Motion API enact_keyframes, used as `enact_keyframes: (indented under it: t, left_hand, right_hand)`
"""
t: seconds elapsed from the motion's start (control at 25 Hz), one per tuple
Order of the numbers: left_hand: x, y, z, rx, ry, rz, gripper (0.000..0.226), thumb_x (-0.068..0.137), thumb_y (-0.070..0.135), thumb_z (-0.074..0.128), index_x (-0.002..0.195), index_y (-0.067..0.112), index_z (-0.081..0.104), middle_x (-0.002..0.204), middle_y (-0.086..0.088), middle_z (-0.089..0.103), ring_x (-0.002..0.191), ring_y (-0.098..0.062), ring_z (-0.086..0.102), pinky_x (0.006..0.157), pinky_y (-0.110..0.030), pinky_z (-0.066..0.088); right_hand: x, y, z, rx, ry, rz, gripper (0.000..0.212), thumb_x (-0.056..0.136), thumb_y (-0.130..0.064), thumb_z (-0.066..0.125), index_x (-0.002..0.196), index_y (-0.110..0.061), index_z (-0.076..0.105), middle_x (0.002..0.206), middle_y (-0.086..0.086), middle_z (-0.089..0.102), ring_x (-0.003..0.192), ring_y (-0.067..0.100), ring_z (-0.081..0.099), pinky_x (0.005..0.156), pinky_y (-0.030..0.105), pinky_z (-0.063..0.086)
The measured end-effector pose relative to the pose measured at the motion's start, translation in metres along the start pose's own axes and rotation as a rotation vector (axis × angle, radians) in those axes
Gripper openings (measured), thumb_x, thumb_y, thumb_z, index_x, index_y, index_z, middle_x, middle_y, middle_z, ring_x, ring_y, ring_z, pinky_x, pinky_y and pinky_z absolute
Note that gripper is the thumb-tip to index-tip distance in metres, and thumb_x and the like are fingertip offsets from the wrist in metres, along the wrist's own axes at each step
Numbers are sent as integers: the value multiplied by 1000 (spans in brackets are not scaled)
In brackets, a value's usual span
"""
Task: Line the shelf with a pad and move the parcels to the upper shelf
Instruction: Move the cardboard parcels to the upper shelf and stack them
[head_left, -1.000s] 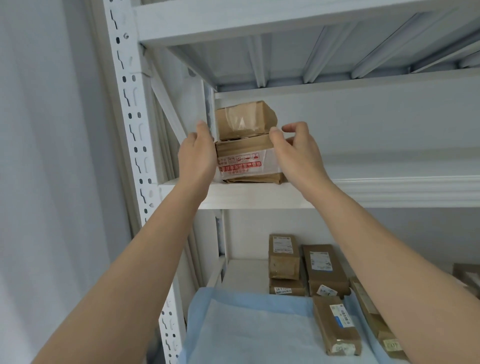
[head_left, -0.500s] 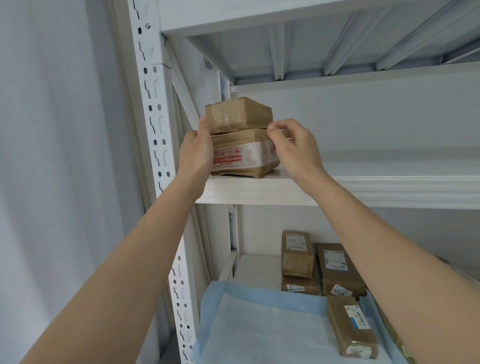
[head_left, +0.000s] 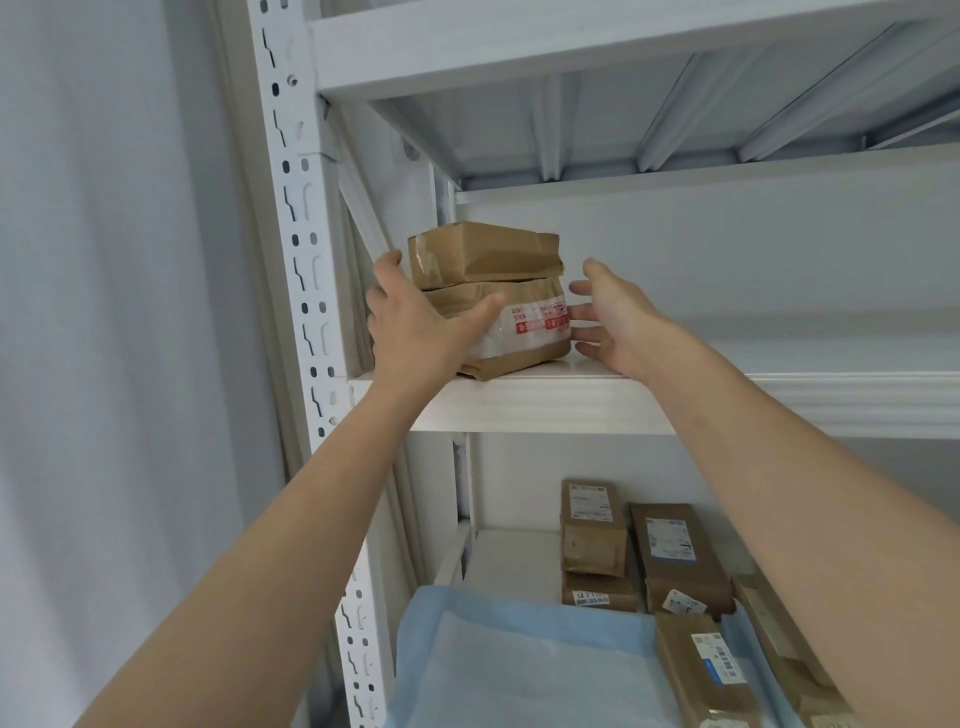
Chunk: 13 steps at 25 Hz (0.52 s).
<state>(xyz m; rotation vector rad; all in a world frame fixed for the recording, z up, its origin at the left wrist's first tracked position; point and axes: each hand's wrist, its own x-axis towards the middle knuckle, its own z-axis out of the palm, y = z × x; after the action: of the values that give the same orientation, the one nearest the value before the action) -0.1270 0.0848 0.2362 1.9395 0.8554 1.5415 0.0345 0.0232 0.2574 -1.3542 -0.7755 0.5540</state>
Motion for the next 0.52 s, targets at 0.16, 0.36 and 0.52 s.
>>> enact_keyframes:
  t: [0.16,0.36,0.52]
  left_hand:
    - [21,-8,1,-182,-151,-176,73,90,32,66,147,18,23,131,-6,53,100,-14,58,72,-20,45]
    - [23,-21,11,183,113,15,42,91,16,56,130,7,42,132,-13,41,110,-30,51,92,-38,45]
    - [2,3,26,39,65,87,33,100,37,42,115,9,50,94,3,56,92,-19,54,77,-32,41]
  right_hand:
    - [0,2,-10,-24,242,-85,43,99,-39,30,114,-9,56,93,8,67,78,21,61,71,31,48]
    - [16,4,-29,-60,329,-110,46,97,-39,33,129,-10,51,123,7,57,102,25,50,95,40,46]
    - [14,5,-26,-31,109,-13,52,100,-53,27,135,-20,47,120,5,60,114,22,51,93,37,37]
